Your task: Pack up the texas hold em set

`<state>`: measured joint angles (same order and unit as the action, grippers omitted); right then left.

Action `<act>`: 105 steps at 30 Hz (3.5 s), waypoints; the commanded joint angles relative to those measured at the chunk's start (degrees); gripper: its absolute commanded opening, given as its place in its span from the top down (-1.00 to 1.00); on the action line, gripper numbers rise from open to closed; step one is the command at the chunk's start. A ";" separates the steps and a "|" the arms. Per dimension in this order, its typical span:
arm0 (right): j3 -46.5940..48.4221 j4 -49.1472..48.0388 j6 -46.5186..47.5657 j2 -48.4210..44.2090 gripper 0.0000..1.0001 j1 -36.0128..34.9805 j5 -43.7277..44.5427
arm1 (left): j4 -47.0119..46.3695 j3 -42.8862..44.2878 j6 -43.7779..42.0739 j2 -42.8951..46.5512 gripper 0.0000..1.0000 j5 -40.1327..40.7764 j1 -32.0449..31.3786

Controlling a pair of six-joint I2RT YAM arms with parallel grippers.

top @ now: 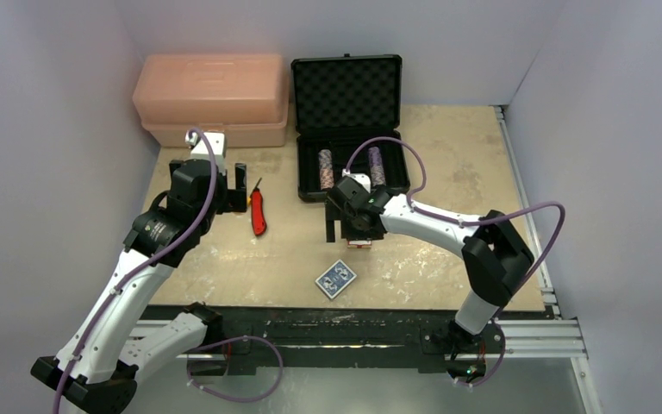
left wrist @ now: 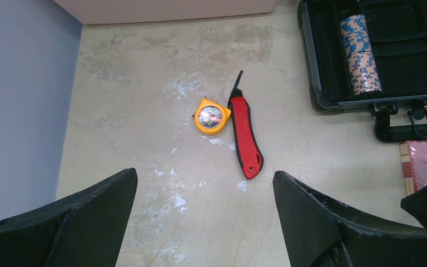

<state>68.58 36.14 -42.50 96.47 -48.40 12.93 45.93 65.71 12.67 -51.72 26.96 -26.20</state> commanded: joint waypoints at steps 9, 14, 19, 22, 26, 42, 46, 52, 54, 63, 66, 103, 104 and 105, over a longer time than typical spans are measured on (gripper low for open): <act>2.99 2.70 0.86 2.38 -0.98 0.77 4.23 | -1.79 -0.59 -0.87 0.13 -0.83 -1.09 0.44; 3.23 1.54 1.38 4.00 -0.98 2.14 3.22 | -1.78 -0.60 -0.94 0.04 -0.83 -1.14 0.44; 3.27 0.76 2.01 4.94 -0.98 3.95 2.41 | -1.76 -0.61 -0.98 0.00 -0.83 -1.25 0.44; 3.27 0.18 2.39 5.49 -0.98 4.51 1.92 | -1.79 -0.58 -1.01 -0.04 -0.83 -1.38 0.44; 3.65 -0.26 2.68 6.72 -0.98 4.96 1.80 | -1.74 -0.55 -1.11 -0.13 -0.83 -1.47 0.44; 4.85 -1.53 3.65 9.80 -0.73 7.36 1.18 | -1.78 -0.64 -1.24 -0.13 -0.83 -1.54 0.44; 4.64 -1.14 3.61 10.52 -0.59 7.37 2.40 | -1.80 -0.64 -1.29 -0.11 -0.83 -1.47 0.44; 3.57 -0.72 3.87 10.67 -0.23 7.38 4.21 | -1.83 -0.59 -1.33 -0.21 -0.83 -1.65 0.44; 3.35 -0.59 3.99 10.56 -0.07 7.40 4.17 | -1.75 -0.59 -1.28 -0.22 -0.83 -1.66 0.44; 5.02 1.70 4.62 4.41 0.25 7.38 1.75 | -1.76 -0.59 -1.28 -0.22 -0.83 -1.65 0.44; 6.32 2.31 4.41 1.69 0.26 7.36 -0.35 | -1.74 -0.56 -1.27 -0.17 -0.83 -1.69 0.44; 38.48 2.60 -30.65 13.44 1.00 16.46 0.51 | -1.82 -0.57 -1.50 0.48 -0.83 -1.22 0.44; 38.74 2.65 -32.21 13.85 1.00 16.61 1.14 | -1.81 -0.56 -1.46 0.48 -0.83 -1.21 0.44; 39.12 2.85 -33.83 14.43 1.00 16.81 1.72 | -1.81 -0.58 -1.50 0.56 -0.83 -1.27 0.44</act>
<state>103.61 39.09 -67.26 110.85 -32.64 11.22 45.89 65.01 12.36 -52.05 25.58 -26.20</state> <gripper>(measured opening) 0.674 0.917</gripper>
